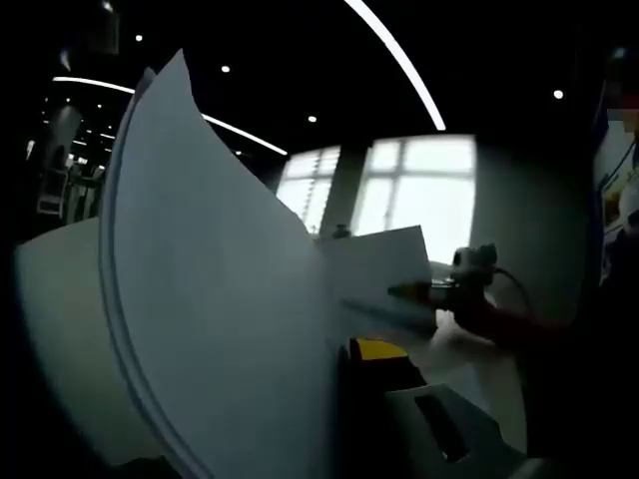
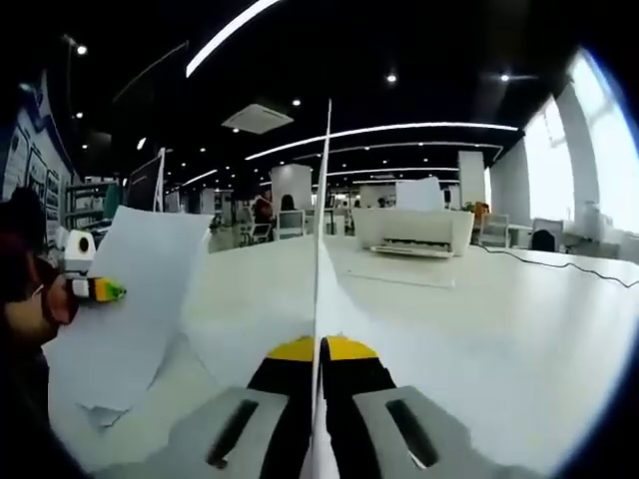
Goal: Organize the stack of printing papers by aligning and flattening the scattered papers on the table
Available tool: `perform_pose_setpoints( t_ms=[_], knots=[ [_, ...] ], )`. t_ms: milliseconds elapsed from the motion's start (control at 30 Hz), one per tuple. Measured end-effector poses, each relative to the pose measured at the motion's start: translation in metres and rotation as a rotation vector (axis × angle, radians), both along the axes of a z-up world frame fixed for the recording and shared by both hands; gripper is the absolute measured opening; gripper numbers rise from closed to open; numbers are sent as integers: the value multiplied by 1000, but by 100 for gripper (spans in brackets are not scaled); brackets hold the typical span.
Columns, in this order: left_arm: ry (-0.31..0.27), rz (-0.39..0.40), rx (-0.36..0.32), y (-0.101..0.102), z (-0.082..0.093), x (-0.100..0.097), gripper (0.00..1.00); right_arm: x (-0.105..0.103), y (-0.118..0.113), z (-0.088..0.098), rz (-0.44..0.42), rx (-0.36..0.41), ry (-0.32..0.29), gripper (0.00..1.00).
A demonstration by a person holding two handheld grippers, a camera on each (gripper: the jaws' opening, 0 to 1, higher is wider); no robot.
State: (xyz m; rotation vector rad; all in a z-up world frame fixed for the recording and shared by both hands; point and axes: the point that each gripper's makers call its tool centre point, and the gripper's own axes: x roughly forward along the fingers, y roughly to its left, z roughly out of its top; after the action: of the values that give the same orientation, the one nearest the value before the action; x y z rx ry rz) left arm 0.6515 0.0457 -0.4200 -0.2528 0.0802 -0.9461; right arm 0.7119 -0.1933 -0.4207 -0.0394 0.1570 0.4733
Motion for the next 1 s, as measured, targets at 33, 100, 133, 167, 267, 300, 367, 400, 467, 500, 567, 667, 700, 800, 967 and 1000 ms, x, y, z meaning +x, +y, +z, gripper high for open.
perform_pose_setpoints(
  t_ms=[33,100,133,167,267,300,367,400,467,500,567,667,700,800,967,1000],
  knots=[
    [0,0,1,0,0,0,12,-1,0,1,-3,-1,-4,0],
    [1,0,4,0,-1,0,12,-1,-3,6,-3,9,-14,0],
    [1,0,4,0,-1,0,12,-1,-5,8,-5,12,-17,0],
    [0,1,4,0,-1,0,12,-1,-6,9,-9,14,-19,0],
    [0,1,1,0,0,0,12,0,-9,11,-15,24,-21,0],
    [0,1,1,0,0,0,12,0,-10,11,-17,27,-21,0],
    [0,0,2,0,0,0,12,-1,-9,13,-18,31,-23,0],
    [0,0,2,0,0,0,12,-1,-9,13,-18,34,-24,0],
    [1,-1,3,0,0,0,12,-1,-9,14,-17,34,-27,0],
    [0,-1,2,0,0,0,12,-1,-9,15,-18,34,-28,0],
    [0,-1,1,0,0,0,12,-1,-8,16,-15,36,-28,0],
    [0,-2,2,0,0,0,12,-1,-9,18,-19,22,-34,0],
    [0,-2,2,0,0,0,12,-1,-9,19,-18,21,-34,0],
    [2,-2,2,0,0,0,12,-2,-11,23,-17,20,-36,0],
    [2,-1,2,0,0,0,12,-5,-12,33,-15,29,-48,0],
    [2,-1,3,0,0,0,12,-6,-12,36,-14,32,-51,0]
  ],
)
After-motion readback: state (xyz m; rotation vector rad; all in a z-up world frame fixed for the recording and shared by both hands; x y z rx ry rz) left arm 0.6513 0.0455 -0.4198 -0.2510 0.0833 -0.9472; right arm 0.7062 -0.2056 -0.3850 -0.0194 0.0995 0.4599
